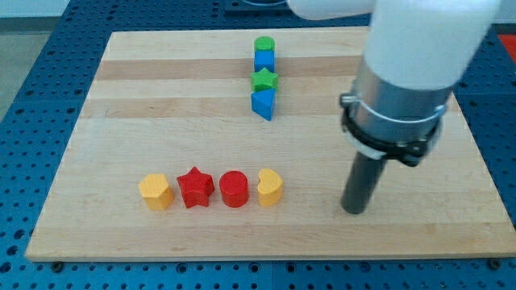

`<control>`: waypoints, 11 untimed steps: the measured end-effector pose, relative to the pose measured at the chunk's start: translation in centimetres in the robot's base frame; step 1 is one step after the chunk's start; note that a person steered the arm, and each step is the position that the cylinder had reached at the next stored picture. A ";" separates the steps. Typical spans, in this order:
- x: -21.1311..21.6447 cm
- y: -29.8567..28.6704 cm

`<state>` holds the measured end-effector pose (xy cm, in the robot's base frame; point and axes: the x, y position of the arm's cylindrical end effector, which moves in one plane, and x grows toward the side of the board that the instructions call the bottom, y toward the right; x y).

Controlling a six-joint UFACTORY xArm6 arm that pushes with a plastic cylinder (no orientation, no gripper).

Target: Push the yellow heart into red blocks

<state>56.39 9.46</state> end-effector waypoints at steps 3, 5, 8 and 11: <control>-1.3 -2.6; -1.5 -2.7; -1.5 -7.3; -1.5 -12.8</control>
